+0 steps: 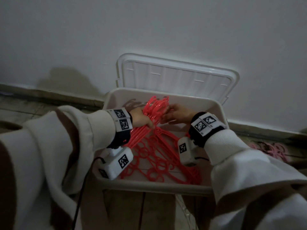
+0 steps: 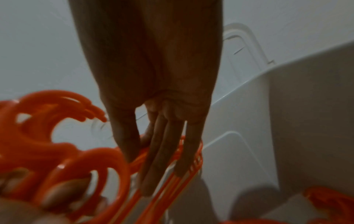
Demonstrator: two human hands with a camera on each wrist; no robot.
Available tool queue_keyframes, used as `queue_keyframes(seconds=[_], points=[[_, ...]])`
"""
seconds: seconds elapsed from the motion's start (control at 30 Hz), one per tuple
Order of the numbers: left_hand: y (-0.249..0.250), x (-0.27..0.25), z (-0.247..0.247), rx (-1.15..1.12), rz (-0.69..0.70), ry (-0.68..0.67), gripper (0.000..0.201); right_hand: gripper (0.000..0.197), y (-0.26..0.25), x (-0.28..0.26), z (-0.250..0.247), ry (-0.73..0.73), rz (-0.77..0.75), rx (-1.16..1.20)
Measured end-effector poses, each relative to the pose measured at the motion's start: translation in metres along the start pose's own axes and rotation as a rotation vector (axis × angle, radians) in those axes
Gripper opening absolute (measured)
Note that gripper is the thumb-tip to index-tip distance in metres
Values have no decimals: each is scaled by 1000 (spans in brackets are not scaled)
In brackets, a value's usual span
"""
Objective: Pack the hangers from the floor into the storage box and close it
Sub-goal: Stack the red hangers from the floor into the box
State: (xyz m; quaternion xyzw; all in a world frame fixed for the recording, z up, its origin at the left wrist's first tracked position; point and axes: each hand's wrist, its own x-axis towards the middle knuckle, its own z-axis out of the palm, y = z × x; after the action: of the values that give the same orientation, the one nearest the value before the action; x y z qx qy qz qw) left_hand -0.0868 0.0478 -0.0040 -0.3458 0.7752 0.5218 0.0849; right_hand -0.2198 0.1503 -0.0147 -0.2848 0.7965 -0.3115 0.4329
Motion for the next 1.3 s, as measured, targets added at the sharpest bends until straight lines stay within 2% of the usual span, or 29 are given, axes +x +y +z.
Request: queue_keyframes(seconds=[0.07, 0.13, 0.17, 0.27, 0.3, 0.4, 0.47, 0.6, 0.67, 0.77, 0.8, 0.87, 1.0, 1.17, 1.3], points=[[0, 1, -5, -20, -28, -15, 34, 30, 5, 4, -1, -5, 11, -280], [1, 2, -7, -18, 4, -28, 33, 11, 14, 10, -1, -23, 24, -598], [2, 4, -8, -2, 23, -43, 30, 12, 21, 16, 0, -74, 65, -689], [2, 11, -8, 32, 50, -77, 10, 48, 59, 45, 8, -194, 102, -791], [1, 14, -9, 32, 36, -85, 7, 51, 70, 54, 12, -221, 96, -825], [3, 20, -12, -14, 5, -140, 6, 36, 93, 69, 31, -298, 174, -882], [7, 21, -15, -66, -1, -182, 6, 40, 99, 78, 48, -353, 200, -902], [12, 24, -20, -33, 40, -203, 6, 50, 111, 91, 80, -470, 177, -912], [14, 23, -22, -54, 26, -215, 4, 53, 134, 103, 94, -449, 147, -965], [8, 23, -24, -111, 18, -227, 27, 56, 179, 126, 113, -420, 110, -1005], [6, 22, -24, -136, 9, -236, 26, 57, 168, 113, 113, -410, 88, -995], [3, 21, -23, -181, -17, -265, 5, 58, 146, 91, 110, -373, 73, -942], [-7, 24, -18, -181, -23, -241, 23, 49, 152, 86, 109, -302, 57, -868], [-10, 23, -13, -160, -3, -142, 22, 53, 156, 84, 106, -323, 35, -891], [-11, 23, -15, -154, -36, -109, 24, 37, 150, 85, 105, -256, 10, -888]])
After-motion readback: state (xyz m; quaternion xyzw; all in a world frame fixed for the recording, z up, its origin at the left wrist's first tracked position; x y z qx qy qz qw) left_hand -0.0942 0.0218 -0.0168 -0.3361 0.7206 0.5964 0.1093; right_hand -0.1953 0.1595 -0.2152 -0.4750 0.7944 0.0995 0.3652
